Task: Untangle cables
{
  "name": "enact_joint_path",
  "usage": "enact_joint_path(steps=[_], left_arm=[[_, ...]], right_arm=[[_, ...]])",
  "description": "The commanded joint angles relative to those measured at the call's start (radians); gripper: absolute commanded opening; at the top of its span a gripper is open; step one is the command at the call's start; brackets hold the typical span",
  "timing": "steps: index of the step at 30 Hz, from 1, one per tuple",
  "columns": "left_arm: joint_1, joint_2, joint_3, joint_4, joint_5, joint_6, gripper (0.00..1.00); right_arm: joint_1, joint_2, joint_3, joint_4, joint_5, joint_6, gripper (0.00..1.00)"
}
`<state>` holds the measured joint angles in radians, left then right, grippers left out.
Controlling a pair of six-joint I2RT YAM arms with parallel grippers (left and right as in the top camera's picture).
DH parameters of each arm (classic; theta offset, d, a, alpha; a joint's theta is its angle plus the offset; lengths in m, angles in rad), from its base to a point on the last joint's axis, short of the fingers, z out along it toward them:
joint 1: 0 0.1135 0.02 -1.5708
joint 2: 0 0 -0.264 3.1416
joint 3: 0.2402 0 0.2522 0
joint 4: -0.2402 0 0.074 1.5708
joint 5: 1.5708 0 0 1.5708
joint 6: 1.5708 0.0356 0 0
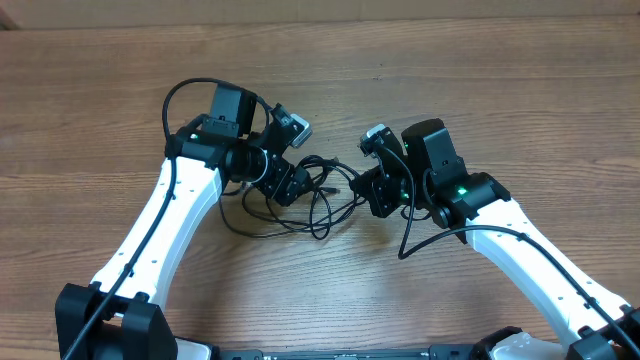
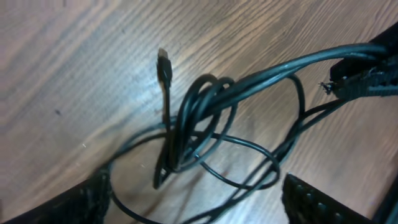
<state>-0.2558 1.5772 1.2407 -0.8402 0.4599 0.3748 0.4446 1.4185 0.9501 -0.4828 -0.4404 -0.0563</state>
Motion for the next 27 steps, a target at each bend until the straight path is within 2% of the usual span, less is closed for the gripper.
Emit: enact_joint_path(steps=[1,5,8,16,21,27], left_arm=[[-0.004,0.007,0.004,0.021,0.005,0.109,0.86],[-0.008,0.007,-0.031,0.088,0.013,0.137,0.89],[-0.013,0.007,-0.063,0.111,0.012,0.178,0.87],[-0.013,0.007,-0.140,0.191,0.013,0.175,0.80],[-0.013,0.008,-0.166,0.256,0.024,0.171,0.68],[-0.013,0.026,-0.168,0.272,0.092,0.171,0.68]], right_arm=[[-0.007,0.000,0.016,0.006,0.002,-0.001,0.04],[-0.007,0.000,0.016,0.006,0.002,-0.001,0.04],[-0.007,0.000,0.016,0.006,0.002,-0.001,0.04],[-0.007,0.000,0.016,0.006,0.002,-0.001,0.04],[-0.007,0.000,0.016,0.007,0.002,-0.001,0.04],[-0.007,0.000,0.016,0.006,0.002,-0.001,0.04]])
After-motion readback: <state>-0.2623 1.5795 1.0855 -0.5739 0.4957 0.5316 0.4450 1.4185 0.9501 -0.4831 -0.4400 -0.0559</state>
